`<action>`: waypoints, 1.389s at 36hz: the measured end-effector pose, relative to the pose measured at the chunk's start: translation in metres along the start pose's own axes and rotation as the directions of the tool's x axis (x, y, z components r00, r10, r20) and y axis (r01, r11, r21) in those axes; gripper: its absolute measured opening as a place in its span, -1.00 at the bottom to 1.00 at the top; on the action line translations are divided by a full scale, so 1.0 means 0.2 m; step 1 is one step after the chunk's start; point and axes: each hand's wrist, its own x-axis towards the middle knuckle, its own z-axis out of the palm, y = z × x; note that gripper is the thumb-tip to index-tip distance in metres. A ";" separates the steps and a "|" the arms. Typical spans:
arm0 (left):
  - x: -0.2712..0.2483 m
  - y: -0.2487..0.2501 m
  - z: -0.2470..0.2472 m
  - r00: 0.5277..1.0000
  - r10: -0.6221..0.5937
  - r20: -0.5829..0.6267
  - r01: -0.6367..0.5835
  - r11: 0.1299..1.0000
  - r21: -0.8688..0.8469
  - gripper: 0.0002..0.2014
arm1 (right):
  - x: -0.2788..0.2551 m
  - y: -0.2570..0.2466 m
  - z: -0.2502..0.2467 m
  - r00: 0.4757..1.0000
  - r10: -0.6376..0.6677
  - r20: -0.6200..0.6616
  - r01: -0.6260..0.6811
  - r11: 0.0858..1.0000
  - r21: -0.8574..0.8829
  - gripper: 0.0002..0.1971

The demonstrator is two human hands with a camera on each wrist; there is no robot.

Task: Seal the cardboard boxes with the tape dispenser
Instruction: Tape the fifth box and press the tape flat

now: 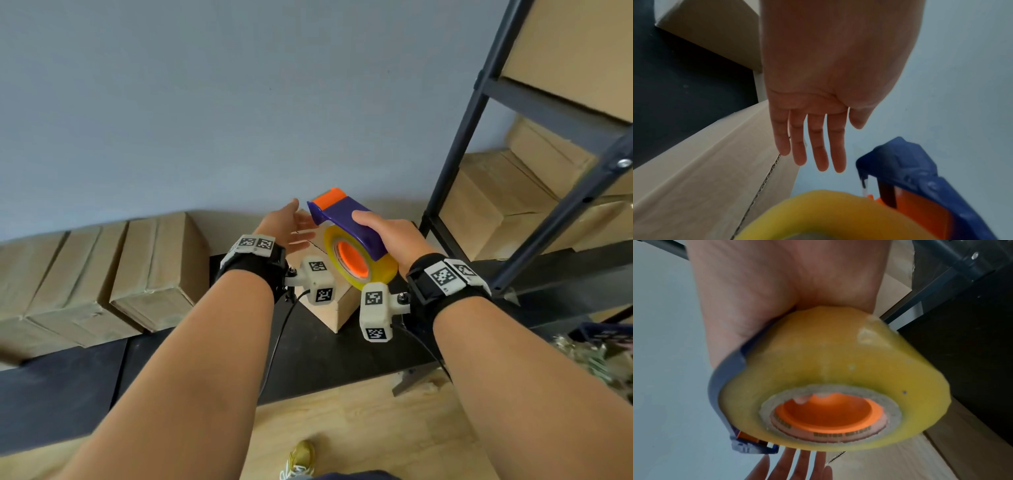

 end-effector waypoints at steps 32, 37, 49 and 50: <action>0.12 0.06 -0.15 0.983 0.162 -0.088 -0.146 0.975 0.170 -0.82 | 0.04 -0.06 0.15 0.998 0.015 0.055 -0.004 0.983 -0.181 -0.60; 0.17 0.14 -0.15 0.959 0.161 -0.232 -0.097 0.960 0.262 -0.71 | 0.07 -0.08 0.12 0.999 0.011 0.042 -0.002 0.980 -0.199 -0.61; 0.38 0.20 -0.29 0.953 0.128 -0.273 -0.112 0.991 0.076 -0.74 | 0.19 -0.11 0.12 1.000 0.013 -0.026 -0.022 0.921 -0.390 -0.53; 0.42 0.19 -0.30 0.952 0.142 -0.272 -0.120 0.988 0.096 -0.75 | 0.21 -0.11 0.13 0.999 0.017 -0.033 -0.029 0.916 -0.400 -0.52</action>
